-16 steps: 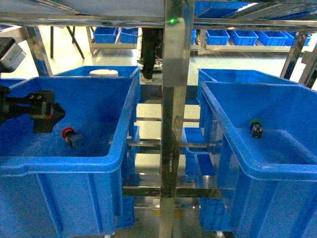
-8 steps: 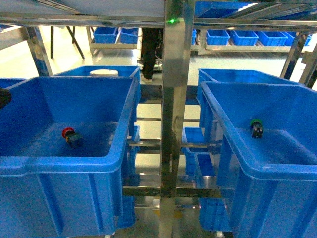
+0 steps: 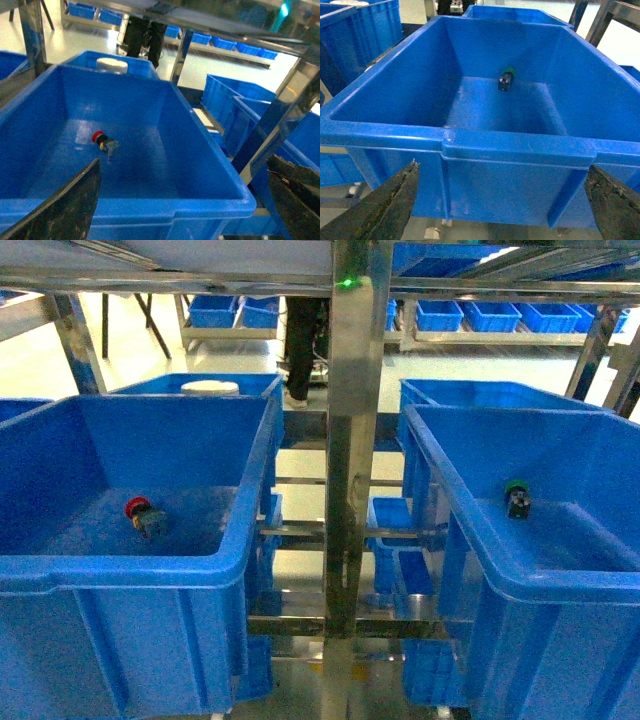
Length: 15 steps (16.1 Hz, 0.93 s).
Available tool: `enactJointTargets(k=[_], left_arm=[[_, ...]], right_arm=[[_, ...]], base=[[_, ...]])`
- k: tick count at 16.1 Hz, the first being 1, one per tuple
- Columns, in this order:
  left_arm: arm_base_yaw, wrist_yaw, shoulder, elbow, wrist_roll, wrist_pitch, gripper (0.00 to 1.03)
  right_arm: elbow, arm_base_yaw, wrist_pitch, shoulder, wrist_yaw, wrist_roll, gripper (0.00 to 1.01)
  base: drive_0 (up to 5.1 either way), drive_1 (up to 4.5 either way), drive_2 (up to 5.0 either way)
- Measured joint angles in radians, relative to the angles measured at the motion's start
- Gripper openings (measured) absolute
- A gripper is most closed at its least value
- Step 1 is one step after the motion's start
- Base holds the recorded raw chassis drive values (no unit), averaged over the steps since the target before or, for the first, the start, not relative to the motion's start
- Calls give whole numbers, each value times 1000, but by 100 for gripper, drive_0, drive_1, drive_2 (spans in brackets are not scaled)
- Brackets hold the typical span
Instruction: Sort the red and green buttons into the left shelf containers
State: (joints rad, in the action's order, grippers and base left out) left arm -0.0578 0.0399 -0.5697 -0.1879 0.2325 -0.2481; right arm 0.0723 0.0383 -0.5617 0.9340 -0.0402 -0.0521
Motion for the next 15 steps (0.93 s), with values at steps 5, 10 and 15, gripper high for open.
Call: enactJointTargets(k=[5,10,15], left_arm=[[3,-10,-4,-3,4,-3,98],[61,-47,54,86,-164,-156,66],[58,-40,192,139,-215,-75,2]], right_arm=[[0,0,0,0,0,0,98],[-65,-38,-330,-74,38,35,47],[-61,-38,68,-441,37,38,2]], base=[[0,0,0],[0,0,0],[0,0,0]])
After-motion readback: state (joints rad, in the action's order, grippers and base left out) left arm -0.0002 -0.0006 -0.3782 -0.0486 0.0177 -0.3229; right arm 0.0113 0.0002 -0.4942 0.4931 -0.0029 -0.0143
